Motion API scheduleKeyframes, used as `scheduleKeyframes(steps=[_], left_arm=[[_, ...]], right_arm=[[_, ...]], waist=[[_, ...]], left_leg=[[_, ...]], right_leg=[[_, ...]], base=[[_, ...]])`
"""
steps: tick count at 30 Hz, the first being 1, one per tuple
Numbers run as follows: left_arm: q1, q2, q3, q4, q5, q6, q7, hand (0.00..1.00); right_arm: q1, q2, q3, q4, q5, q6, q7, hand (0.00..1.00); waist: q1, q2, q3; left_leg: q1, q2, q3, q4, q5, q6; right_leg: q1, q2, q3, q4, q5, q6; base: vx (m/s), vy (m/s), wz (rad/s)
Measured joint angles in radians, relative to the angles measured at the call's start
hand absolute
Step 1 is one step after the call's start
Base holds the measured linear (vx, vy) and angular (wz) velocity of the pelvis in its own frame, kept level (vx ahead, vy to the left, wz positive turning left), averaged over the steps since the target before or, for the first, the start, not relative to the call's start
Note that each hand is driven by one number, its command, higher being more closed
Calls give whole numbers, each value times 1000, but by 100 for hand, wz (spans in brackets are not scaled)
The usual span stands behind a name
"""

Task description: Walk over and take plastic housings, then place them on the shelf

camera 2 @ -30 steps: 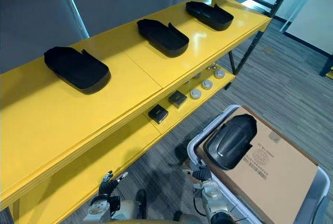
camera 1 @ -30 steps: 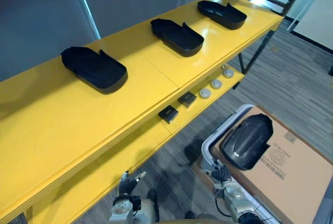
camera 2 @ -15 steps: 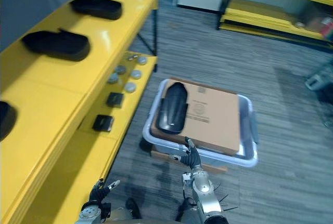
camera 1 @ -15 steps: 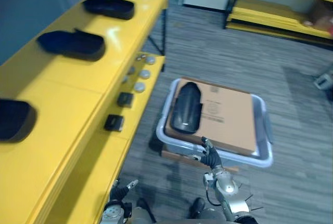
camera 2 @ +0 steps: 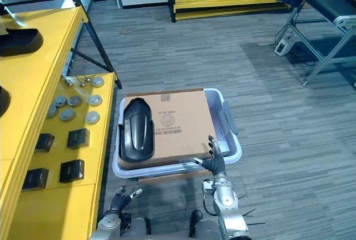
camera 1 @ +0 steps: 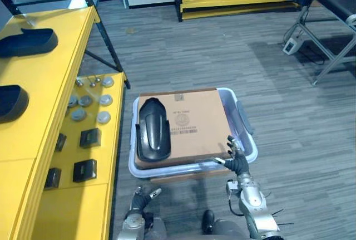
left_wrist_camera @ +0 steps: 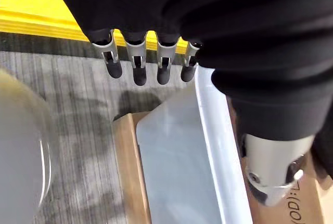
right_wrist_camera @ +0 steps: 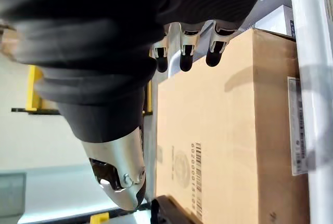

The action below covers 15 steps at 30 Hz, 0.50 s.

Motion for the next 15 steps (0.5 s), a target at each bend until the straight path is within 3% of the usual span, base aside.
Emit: scheduleKeyframes(steps=[6, 12, 15], left_arm=[[22, 11, 22, -3, -3, 0, 23, 0], [85, 15, 98, -15, -24, -1, 39, 0], [90, 22, 100, -15, -22, -1, 39, 0]], right_arm=[[-32, 1, -18, -26, -76, 1, -15, 0], [-55, 19, -41, -33, -196, 8, -70, 0], [-62, 19, -41, -25, -238, 25, -86, 0]], waist=[[28, -8, -3], [29, -34, -12], [29, -50, -22]], left_leg=[[53, -71, -27, -86, 31, 44], [70, -83, -62, -128, 46, 54], [75, -92, -80, -159, 83, 57]], right_leg=[[69, -49, -33, -68, 23, 37], [104, -56, -63, -99, 38, 46], [106, -62, -77, -100, 52, 44]], base=[[112, 96, 27], [57, 19, 23], [11, -3, 21]])
